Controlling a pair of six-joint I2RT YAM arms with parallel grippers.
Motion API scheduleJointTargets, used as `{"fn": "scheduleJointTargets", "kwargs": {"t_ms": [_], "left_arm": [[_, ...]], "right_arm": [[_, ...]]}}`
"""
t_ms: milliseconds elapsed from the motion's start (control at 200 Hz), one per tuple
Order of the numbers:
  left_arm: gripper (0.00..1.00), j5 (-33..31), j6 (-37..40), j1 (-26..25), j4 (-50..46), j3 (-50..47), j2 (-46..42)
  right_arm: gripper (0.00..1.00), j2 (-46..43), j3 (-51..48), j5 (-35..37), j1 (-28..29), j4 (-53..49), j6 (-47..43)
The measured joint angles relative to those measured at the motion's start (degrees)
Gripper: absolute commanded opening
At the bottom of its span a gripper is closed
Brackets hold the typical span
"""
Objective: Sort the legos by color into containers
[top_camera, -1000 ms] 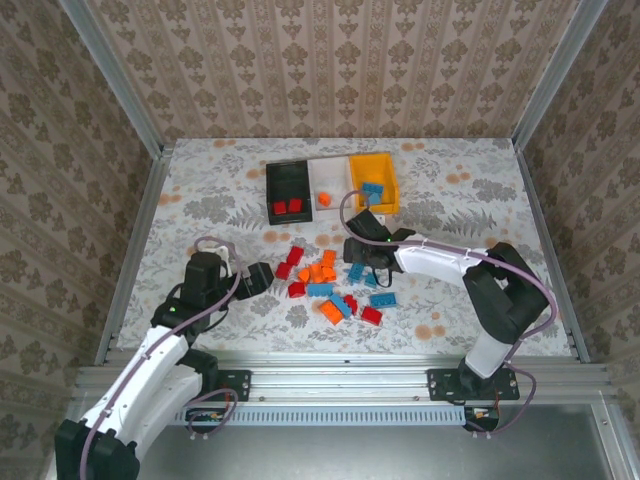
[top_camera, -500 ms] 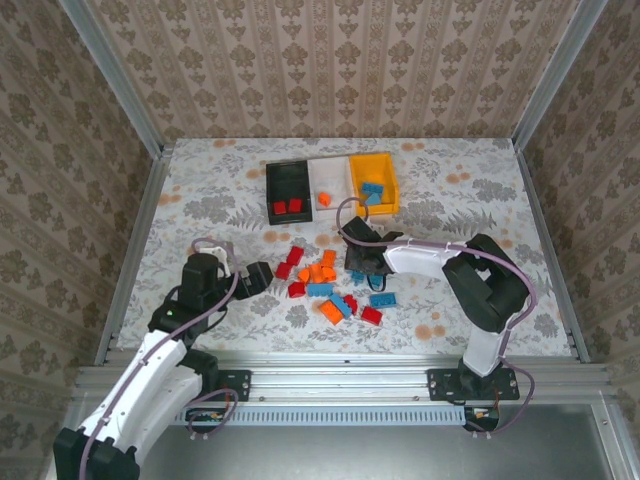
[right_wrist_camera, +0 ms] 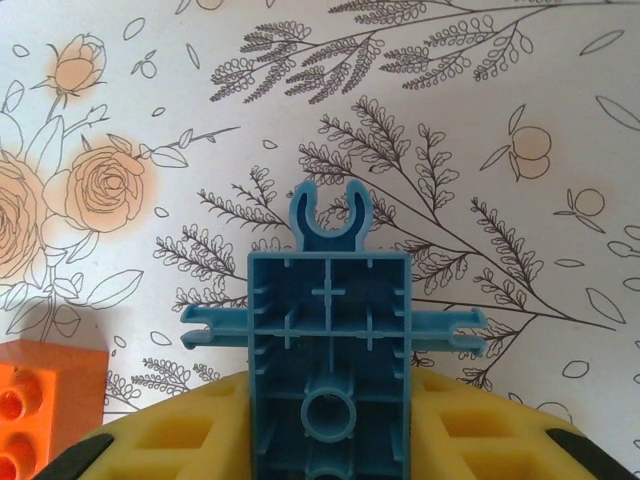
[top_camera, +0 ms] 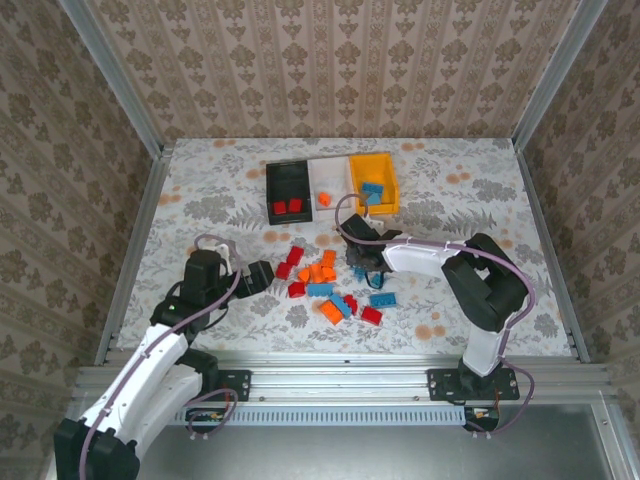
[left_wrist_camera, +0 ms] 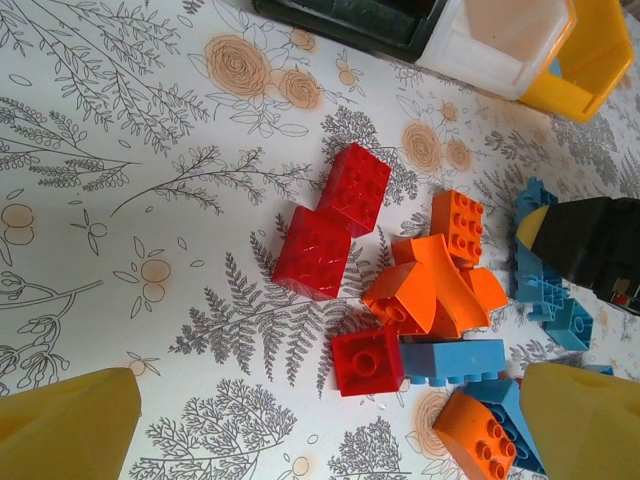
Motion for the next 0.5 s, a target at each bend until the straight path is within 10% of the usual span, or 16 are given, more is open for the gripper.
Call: {"fn": "scheduleJointTargets", "kwargs": {"t_ms": [500], "left_arm": [[1.00,0.55,-0.48,0.00,0.63,0.44,2.80]], "right_arm": [[0.35,-6.71,7.52,4.02,-3.08,-0.48,-13.00]]}}
